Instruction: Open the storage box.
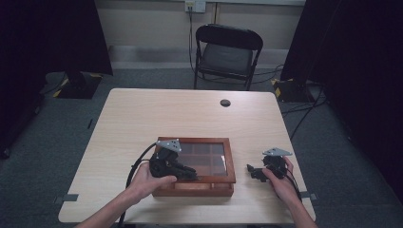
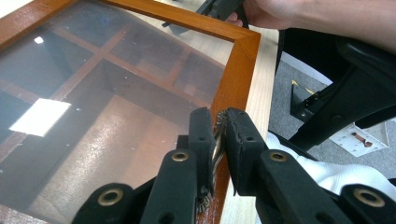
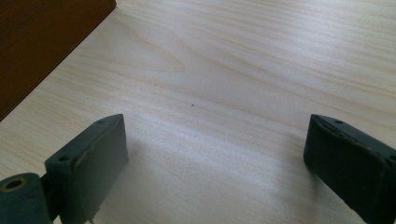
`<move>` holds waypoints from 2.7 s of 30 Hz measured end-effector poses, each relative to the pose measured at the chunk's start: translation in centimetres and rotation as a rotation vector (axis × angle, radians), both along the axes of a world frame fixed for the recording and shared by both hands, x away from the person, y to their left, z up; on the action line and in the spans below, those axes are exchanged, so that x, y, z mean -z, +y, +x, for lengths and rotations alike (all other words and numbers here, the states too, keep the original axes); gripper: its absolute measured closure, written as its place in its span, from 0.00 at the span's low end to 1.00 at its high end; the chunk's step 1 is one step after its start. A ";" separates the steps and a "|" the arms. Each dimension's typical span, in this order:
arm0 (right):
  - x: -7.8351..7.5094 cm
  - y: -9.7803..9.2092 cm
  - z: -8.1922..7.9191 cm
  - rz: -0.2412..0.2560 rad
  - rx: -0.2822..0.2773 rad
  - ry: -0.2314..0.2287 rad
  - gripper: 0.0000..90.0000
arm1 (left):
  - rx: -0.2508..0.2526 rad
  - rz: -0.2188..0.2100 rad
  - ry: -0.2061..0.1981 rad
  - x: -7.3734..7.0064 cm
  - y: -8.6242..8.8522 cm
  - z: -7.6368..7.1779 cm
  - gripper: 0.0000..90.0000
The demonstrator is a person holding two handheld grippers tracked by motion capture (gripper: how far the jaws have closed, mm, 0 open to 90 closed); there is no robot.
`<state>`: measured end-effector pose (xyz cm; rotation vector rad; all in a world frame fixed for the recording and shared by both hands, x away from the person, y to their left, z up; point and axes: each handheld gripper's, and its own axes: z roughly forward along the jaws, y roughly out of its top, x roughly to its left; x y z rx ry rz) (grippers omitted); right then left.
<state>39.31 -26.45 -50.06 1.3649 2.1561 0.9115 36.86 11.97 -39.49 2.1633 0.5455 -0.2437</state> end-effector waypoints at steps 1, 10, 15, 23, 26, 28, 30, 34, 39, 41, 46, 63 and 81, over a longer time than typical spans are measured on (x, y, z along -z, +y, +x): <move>0.0 0.0 0.0 0.000 0.001 0.001 0.06 | -0.001 0.000 0.001 -0.2 0.0 0.0 0.90; 0.0 0.0 0.0 0.000 0.001 0.001 0.06 | 0.005 0.022 -0.014 -1.0 -0.2 0.3 0.90; 0.0 0.0 0.0 0.000 0.000 0.000 0.06 | 0.016 0.017 -0.009 -1.6 -0.1 0.7 0.90; 0.0 0.0 0.0 0.000 0.001 0.001 0.06 | -0.007 0.023 -0.007 -2.8 -0.3 1.0 0.90; 0.0 0.0 0.0 0.000 0.001 0.001 0.06 | -0.004 0.041 -0.017 -3.2 -0.3 1.1 0.90; 0.0 0.0 0.0 0.000 0.001 0.001 0.06 | 0.000 0.030 -0.001 -3.4 -0.2 1.4 0.90; 0.0 0.0 0.0 0.000 0.001 0.001 0.06 | 0.013 0.034 -0.008 -3.6 -0.1 1.6 0.90; 0.0 0.0 0.0 0.000 0.001 0.001 0.06 | 0.012 0.026 -0.010 -4.0 -0.1 1.8 0.90; 0.0 0.0 0.0 0.000 0.002 0.001 0.06 | 0.014 0.020 -0.003 -4.3 -0.1 2.1 0.90; 0.0 0.0 0.0 0.000 0.001 0.001 0.06 | 0.014 0.028 -0.008 -4.4 -0.1 2.2 0.90; 0.0 0.0 0.0 0.000 0.001 0.001 0.06 | 0.017 0.011 -0.002 -4.5 -0.1 2.4 0.90; 0.0 0.0 0.0 0.000 0.002 0.001 0.06 | -0.001 0.027 -0.017 -5.7 -0.2 2.9 0.90; 0.0 0.0 0.0 0.000 0.000 0.000 0.06 | -0.010 0.033 -0.029 -6.6 -0.3 3.4 0.91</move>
